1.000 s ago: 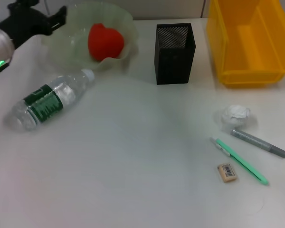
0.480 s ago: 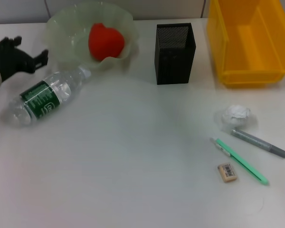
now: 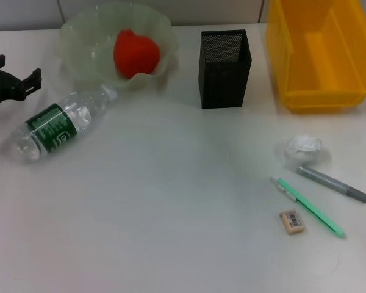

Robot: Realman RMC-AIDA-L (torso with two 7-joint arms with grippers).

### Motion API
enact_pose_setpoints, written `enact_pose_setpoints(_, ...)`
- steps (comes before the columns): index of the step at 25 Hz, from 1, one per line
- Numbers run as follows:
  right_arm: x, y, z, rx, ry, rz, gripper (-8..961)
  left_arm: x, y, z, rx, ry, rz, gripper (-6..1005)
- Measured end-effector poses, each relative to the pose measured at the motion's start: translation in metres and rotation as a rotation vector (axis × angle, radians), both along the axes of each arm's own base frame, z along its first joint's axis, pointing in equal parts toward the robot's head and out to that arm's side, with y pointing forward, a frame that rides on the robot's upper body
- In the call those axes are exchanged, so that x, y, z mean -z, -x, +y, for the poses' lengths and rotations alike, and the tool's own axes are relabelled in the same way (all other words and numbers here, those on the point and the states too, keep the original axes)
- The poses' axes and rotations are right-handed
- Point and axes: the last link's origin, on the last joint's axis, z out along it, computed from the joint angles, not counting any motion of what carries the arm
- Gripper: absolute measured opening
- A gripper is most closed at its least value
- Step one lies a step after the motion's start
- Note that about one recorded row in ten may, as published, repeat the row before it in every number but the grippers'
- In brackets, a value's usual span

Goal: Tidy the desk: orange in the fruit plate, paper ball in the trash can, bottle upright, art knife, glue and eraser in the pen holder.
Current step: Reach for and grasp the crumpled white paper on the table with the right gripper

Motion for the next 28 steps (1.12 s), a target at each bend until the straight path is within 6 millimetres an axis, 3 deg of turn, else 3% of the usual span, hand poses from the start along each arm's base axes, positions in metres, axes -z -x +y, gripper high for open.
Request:
enact_pose_setpoints(7,-0.032,0.018,0.003,-0.037,0.050,-0.077,843,-0.006,-0.003,-0.003,0.028,-0.038,-0.074,802)
enact_pose_setpoints(12,-0.048,0.046,0.009,-0.068,0.129,-0.218,842,-0.013,-0.008,-0.002,0.057,-0.060,-0.094,801)
enact_pose_setpoints(13,-0.050,0.060,0.014,-0.052,0.184,-0.297,842,-0.014,-0.010,-0.001,0.067,-0.062,-0.090,801)
enact_pose_setpoints(14,-0.050,0.060,0.014,-0.052,0.184,-0.297,842,-0.016,-0.012,0.000,0.076,-0.064,-0.086,801)
enact_pose_setpoints(18,-0.046,0.097,0.031,0.066,0.263,-0.477,842,-0.030,-0.026,0.009,0.116,-0.076,-0.094,801)
enact_pose_setpoints(19,-0.046,0.097,0.031,0.066,0.263,-0.477,842,-0.030,-0.026,0.009,0.116,-0.076,-0.094,801)
enact_pose_setpoints(23,-0.031,0.129,0.058,0.249,0.310,-0.630,841,-0.049,-0.039,0.017,0.151,-0.100,-0.090,801)
enact_pose_setpoints(26,-0.022,0.135,0.067,0.310,0.335,-0.669,841,-0.055,-0.043,0.020,0.159,-0.114,-0.087,801)
enact_pose_setpoints(28,-0.005,0.140,0.077,0.404,0.377,-0.725,841,-0.062,-0.048,0.026,0.167,-0.130,-0.076,801)
